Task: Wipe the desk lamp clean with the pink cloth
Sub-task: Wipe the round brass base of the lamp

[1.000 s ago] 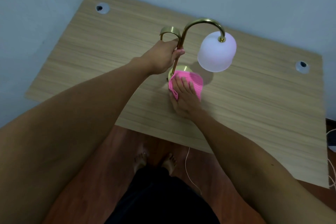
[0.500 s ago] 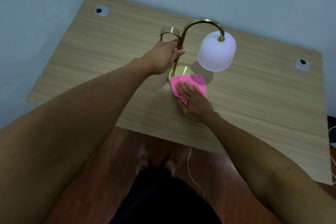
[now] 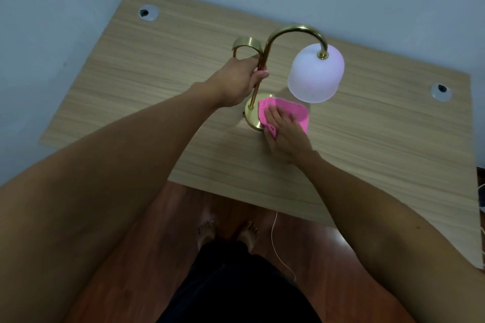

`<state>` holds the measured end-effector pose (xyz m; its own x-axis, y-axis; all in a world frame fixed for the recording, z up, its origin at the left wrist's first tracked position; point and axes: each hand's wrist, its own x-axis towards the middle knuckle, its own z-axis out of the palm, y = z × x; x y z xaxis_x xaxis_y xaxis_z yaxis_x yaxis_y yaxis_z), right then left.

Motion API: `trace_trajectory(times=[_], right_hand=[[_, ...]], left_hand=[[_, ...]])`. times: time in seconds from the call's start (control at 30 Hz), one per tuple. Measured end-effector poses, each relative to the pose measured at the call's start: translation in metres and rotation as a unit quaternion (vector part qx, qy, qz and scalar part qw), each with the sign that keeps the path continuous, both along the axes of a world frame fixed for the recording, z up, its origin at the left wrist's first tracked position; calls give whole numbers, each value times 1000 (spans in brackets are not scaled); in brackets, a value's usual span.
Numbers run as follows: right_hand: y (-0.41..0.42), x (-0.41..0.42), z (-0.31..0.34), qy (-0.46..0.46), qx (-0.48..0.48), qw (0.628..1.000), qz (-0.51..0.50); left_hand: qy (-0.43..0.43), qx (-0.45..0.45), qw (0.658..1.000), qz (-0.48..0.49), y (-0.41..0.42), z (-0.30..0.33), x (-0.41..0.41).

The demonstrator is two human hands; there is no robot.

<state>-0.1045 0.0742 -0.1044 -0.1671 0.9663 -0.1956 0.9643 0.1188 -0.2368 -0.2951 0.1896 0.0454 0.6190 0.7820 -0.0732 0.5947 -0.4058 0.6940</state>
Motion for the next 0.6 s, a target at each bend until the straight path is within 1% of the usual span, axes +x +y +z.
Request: trace_trajectory(times=[0.07,0.1,0.2,0.27,0.3,0.4,0.47,0.5,0.6], right_hand=[[11,-19,2,12,-5,1000,-28],[10,-27,1,19,-4,1000,-22],[-15,-23,-7,21,3,998,52],[-23,-5,-8,31,-4,997,70],[-20,1,-8,35,-2,998,54],[11,2,-5,64,-6,996,-54],[35,-10,-3,63,-6,995,-76],[43,-15,-3,53,-4,997,-61],[48,-10,-3,34,-6,999,31]], left_hand=[[0,-4,1000,3,0,0,0],[-2,-6,1000,4,1,0,0],[-3,-11,1000,1,0,2,0],[0,-10,1000,2,1,0,0],[1,-10,1000,4,1,0,-1],[2,-10,1000,6,2,-1,-1],[5,-12,1000,5,3,-1,1],[7,-12,1000,4,4,-1,2],[13,-12,1000,0,5,-1,1]])
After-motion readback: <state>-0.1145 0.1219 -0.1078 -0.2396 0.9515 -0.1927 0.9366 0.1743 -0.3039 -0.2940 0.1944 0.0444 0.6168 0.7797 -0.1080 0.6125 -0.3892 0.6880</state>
